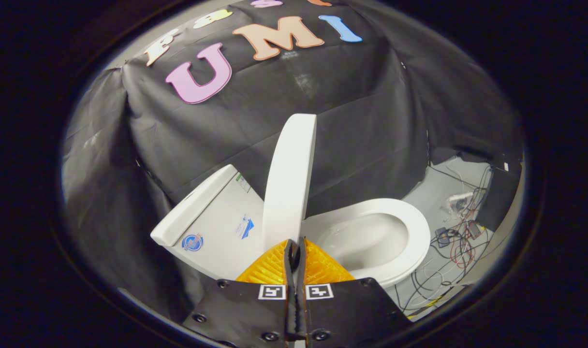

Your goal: Open the toilet lid.

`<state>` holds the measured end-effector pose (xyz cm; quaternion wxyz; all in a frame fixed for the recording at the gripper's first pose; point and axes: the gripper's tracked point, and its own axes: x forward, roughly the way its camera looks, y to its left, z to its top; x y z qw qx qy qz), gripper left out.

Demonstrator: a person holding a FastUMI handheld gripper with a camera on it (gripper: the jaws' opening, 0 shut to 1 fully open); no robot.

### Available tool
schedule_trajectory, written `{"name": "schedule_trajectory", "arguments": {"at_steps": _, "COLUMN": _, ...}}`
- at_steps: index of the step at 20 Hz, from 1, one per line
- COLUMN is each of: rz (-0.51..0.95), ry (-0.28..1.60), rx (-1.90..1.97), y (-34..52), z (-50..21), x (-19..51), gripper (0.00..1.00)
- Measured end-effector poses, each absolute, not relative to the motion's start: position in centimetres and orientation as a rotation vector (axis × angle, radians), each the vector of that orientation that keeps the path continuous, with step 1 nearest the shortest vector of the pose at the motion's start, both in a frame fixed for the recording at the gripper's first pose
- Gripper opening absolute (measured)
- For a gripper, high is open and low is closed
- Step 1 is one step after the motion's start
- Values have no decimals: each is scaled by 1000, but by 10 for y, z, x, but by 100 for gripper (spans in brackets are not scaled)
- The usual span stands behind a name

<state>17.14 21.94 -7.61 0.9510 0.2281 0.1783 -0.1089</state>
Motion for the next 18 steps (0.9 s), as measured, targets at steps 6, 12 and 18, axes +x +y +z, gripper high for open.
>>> {"name": "schedule_trajectory", "arguments": {"at_steps": 6, "rz": -198, "ry": 344, "rx": 412, "y": 242, "z": -62, "x": 183, "gripper": 1}}
{"name": "schedule_trajectory", "arguments": {"at_steps": 12, "rz": -197, "ry": 325, "rx": 316, "y": 263, "z": -50, "x": 194, "gripper": 1}}
{"name": "schedule_trajectory", "arguments": {"at_steps": 18, "rz": -164, "ry": 323, "rx": 260, "y": 291, "z": -40, "x": 205, "gripper": 1}}
